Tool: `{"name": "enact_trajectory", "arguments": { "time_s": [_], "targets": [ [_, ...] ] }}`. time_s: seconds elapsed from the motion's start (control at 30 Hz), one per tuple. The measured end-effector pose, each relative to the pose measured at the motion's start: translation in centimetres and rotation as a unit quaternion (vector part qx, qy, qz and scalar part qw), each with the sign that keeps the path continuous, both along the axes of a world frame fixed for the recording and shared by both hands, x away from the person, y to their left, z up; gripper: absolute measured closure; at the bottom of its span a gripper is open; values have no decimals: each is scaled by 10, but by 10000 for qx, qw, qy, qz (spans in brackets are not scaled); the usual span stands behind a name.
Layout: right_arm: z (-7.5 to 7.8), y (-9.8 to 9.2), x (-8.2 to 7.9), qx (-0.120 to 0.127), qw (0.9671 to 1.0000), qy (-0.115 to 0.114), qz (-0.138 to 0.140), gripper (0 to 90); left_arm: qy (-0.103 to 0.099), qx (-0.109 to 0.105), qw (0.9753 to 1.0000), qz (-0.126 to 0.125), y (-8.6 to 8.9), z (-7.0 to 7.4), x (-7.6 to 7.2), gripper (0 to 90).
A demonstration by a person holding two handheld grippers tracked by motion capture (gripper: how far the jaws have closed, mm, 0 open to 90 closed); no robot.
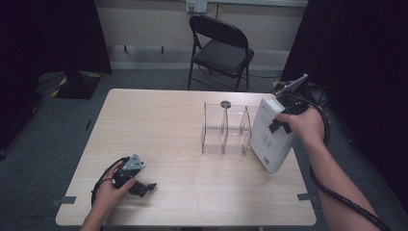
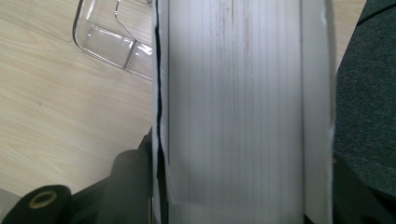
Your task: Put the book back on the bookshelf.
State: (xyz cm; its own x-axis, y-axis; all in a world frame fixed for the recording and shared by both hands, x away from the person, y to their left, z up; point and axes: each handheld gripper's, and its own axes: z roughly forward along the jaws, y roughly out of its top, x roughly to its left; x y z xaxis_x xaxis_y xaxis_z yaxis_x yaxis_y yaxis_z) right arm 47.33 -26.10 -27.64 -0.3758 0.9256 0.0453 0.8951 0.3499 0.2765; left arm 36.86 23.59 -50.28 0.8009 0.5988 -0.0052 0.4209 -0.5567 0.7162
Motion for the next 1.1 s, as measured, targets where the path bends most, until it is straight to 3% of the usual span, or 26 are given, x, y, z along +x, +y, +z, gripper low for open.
{"name": "enact_trajectory", "arguments": {
  "time_s": [0.1,0.37,1.1],
  "targets": [
    [2,2,2,44,9999,19,-125,528,9,-11,10000,-2,0,0,0,0],
    [0,8,7,-66,9999,-32,-154,528,6,-8,10000,2,0,0,0,0],
    [-8,11,19,36,9992,-130,-383,528,4,-9,10000,4,0,0,0,0]
  ]
}}
